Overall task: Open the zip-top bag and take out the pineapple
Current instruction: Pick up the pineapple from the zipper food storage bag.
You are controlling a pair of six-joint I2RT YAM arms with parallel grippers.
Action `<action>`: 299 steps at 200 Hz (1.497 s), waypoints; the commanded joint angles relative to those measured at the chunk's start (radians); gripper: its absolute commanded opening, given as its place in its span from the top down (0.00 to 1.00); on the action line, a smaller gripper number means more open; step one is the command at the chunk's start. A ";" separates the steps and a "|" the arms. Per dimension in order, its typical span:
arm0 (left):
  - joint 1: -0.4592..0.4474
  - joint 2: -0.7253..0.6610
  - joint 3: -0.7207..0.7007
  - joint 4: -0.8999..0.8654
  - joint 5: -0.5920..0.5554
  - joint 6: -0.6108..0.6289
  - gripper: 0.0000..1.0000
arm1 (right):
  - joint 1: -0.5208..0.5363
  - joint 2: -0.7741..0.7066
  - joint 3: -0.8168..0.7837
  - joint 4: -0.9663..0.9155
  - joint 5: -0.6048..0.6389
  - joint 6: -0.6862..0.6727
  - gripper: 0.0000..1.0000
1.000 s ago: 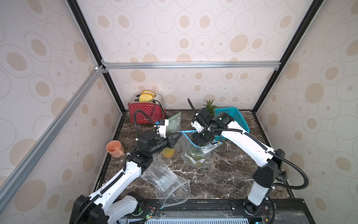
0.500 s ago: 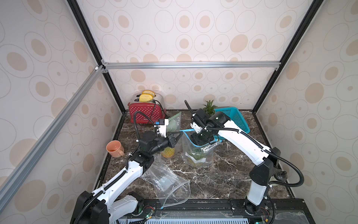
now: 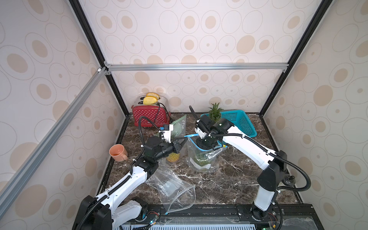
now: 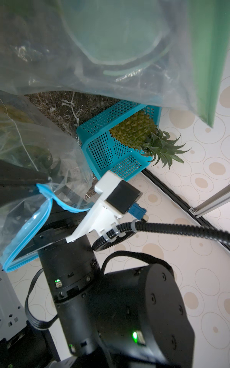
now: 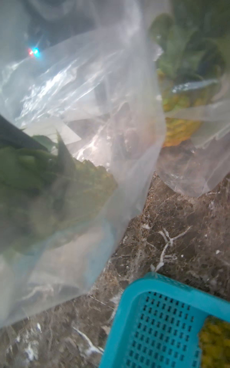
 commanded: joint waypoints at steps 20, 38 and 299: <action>-0.004 -0.011 0.010 -0.019 -0.010 0.020 1.00 | 0.010 0.024 -0.046 -0.066 -0.012 0.010 0.89; -0.006 -0.006 0.018 -0.030 -0.013 0.020 0.92 | 0.009 0.009 -0.035 -0.064 -0.015 -0.003 1.00; -0.209 0.394 -0.091 0.559 -0.261 -0.526 0.05 | -0.102 -0.068 0.712 -0.449 0.005 -0.296 1.00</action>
